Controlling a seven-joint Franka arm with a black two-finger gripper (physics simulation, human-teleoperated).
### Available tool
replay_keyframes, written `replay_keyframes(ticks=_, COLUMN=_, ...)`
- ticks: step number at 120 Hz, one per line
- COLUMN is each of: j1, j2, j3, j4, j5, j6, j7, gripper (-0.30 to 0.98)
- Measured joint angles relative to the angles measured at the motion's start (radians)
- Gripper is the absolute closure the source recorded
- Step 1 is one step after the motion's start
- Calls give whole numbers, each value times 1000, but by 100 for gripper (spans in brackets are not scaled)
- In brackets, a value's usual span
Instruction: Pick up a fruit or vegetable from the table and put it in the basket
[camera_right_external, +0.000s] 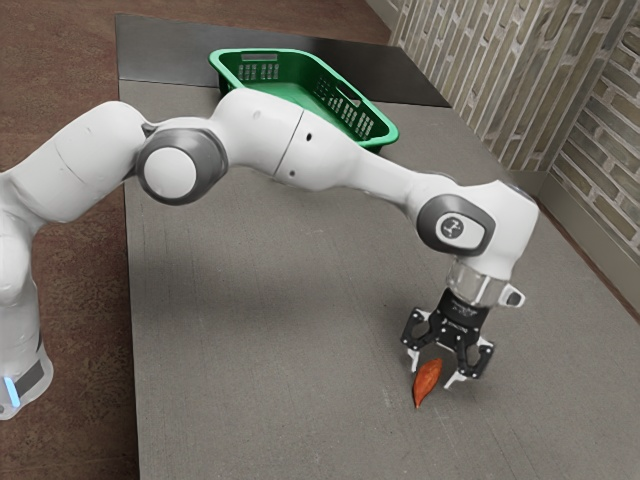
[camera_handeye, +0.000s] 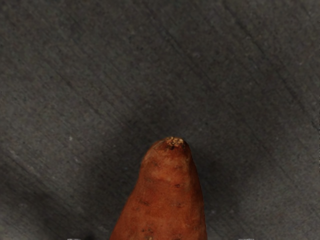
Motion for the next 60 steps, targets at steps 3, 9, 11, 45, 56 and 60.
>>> replay_keyframes(ticks=3, j1=1, j2=0, j3=0, j4=0, j5=1, j6=0, j7=1, gripper=35)
replay_keyframes(ticks=9, j1=2, j2=-1, j3=0, j4=0, j5=3, j6=-1, j7=4, gripper=43)
replay_keyframes(ticks=11, j1=2, j2=-1, j3=0, j4=0, j5=4, j6=-1, j7=5, gripper=45)
replay_keyframes(ticks=45, j1=9, j2=-5, j3=-1, j4=1, j5=19, j6=-8, j7=16, gripper=51)
replay_keyframes(ticks=56, j1=11, j2=-9, j3=-2, j4=4, j5=20, j6=-10, j7=19, gripper=53)
replay_keyframes(ticks=60, j1=12, j2=-11, j3=-2, j4=6, j5=21, j6=-11, j7=21, gripper=53)
